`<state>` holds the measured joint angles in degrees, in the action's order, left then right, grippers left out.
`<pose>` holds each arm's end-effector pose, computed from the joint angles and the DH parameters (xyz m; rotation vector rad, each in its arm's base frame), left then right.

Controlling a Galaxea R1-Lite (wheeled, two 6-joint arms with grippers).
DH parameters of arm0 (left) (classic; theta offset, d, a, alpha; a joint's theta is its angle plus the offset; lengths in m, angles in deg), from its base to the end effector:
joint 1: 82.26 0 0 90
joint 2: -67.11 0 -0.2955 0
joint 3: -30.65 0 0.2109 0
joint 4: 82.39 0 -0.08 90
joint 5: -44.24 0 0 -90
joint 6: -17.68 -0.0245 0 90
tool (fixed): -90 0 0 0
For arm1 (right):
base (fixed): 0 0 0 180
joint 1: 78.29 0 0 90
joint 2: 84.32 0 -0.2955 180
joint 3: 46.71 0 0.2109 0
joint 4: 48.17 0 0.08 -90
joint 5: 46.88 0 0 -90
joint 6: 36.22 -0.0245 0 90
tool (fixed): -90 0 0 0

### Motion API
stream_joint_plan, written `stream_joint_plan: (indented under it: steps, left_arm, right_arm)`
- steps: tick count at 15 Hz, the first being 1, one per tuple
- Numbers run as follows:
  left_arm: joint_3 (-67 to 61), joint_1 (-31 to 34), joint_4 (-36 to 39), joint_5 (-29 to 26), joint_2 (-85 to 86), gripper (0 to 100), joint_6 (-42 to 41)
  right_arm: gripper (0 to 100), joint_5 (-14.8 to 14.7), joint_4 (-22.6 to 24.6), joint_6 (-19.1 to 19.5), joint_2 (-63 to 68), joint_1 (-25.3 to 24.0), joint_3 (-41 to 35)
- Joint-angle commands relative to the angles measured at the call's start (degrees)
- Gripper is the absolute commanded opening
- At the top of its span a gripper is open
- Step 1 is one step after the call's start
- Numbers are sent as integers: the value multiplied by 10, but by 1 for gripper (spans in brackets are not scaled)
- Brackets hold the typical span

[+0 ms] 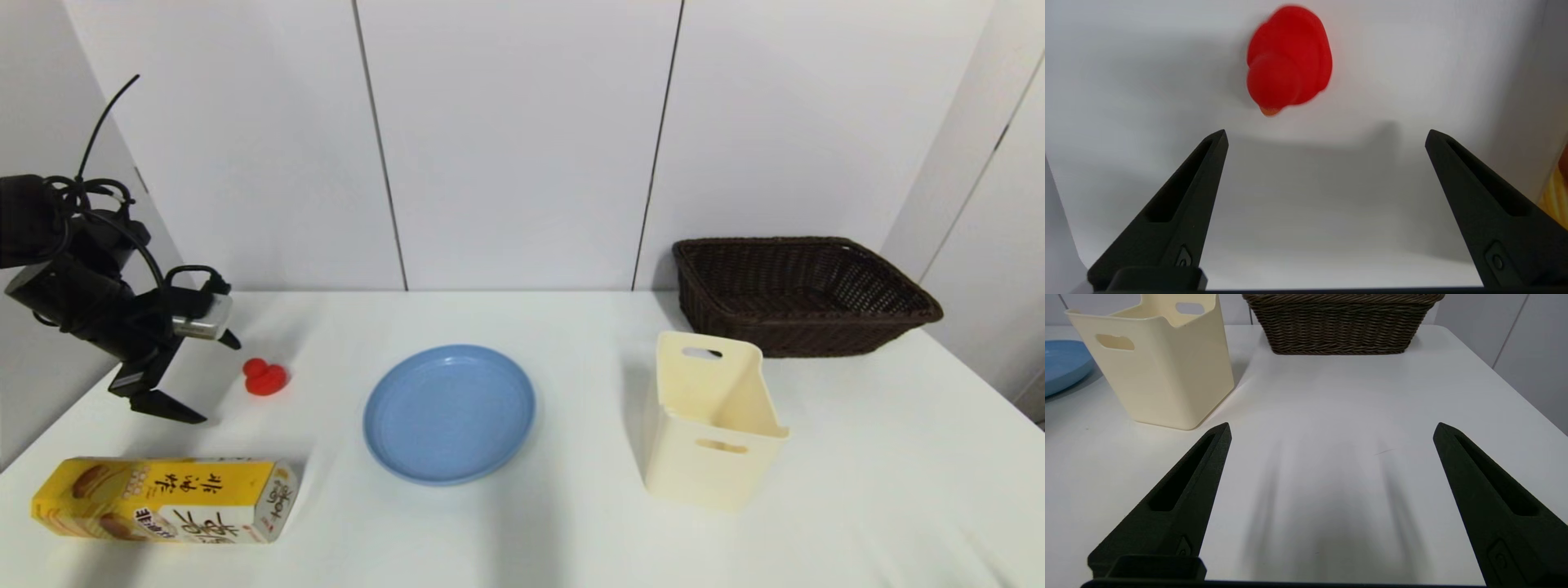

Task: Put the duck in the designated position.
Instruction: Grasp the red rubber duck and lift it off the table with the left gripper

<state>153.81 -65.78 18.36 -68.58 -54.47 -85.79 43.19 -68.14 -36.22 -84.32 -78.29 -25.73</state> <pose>0.3743 0.1008 0.1573 1.0918 0.7549 -1.1152 0.0059 0.0000 0.0774 0.0000 -0.0176 0.0012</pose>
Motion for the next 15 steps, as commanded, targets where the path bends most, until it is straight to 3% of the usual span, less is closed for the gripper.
stream_joint_plan:
  steps: [1,15]
  left_arm:
    - [33,-24,0,-2,-16,100,28]
    - [36,-50,9,4,-47,100,34]
  right_arm:
    - [100,0,0,0,1,0,-5]
    - [100,0,0,0,1,0,-5]
